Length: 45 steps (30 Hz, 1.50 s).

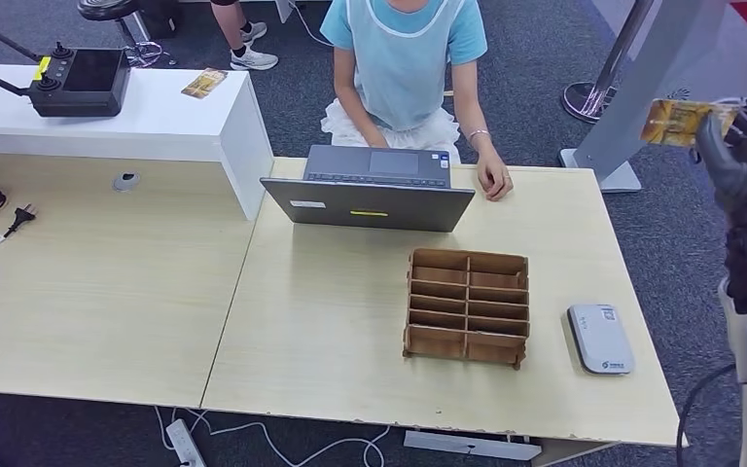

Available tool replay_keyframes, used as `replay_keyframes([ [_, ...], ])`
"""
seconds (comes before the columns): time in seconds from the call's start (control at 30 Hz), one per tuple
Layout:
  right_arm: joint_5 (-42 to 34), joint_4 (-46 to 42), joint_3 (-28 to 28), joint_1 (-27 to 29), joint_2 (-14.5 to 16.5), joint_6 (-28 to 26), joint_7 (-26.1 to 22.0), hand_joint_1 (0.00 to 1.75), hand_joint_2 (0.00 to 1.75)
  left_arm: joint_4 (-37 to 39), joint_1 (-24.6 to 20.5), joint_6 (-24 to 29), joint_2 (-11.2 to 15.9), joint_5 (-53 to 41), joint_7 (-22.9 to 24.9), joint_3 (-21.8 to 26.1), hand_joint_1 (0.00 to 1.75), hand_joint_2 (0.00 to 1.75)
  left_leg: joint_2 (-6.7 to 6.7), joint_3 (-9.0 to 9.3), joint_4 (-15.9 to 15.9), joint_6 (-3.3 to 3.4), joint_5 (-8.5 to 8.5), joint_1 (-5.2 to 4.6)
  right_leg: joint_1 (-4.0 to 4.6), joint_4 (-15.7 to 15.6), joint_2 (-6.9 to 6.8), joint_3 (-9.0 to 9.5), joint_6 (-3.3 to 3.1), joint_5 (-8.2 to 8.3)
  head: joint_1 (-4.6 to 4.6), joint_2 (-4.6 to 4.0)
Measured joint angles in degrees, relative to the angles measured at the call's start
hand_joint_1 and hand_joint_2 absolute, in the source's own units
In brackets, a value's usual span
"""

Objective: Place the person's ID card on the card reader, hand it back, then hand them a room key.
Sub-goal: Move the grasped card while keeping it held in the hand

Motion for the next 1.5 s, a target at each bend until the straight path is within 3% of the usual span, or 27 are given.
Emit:
replay_keyframes([
  [0.13, -1.2, -2.71, -2.22, 6.75, -0.17, 0.71, -1.15, 1.75, 1.75, 0.0, 0.12, 0.05, -0.01, 0.3, 0.0, 0.52, 0.0, 0.0, 0.07, -0.01, -0.01, -0.02, -0.02, -0.01, -0.01, 0.0, 0.07, -0.04, -0.01, 0.0, -0.01, 0.0],
  [0.47, -9.83, -7.81, -5.05, 15.55, -0.63, 6.68, -0.14, 1.75, 1.75, 0.0, 0.14, 0.15, 0.04, 0.31, -0.02, 0.72, 0.0, 0.0, 0.07, -0.01, -0.01, -0.02, -0.02, -0.01, -0.01, 0.0, 0.06, -0.03, -0.01, -0.01, -0.01, 0.0],
  [0.8, -5.06, -9.43, -6.2, 22.9, -2.62, 5.31, 0.84, 1.75, 1.75, 0.0, 0.16, 0.14, 0.19, 0.26, 0.0, 1.02, 0.0, 0.0, 0.08, -0.01, -0.01, 0.01, -0.05, -0.02, -0.02, 0.0, 0.06, -0.03, 0.0, -0.02, 0.0, 0.0],
  [1.5, -3.28, -6.48, -5.49, 25.07, -4.98, 7.25, 1.17, 1.75, 1.75, 0.0, 0.15, 0.07, 0.56, -0.05, 0.0, 1.02, 0.0, 0.0, 0.09, -0.01, -0.01, 0.0, -0.05, -0.03, -0.02, 0.0, 0.07, -0.03, 0.0, -0.02, -0.01, 0.0],
])
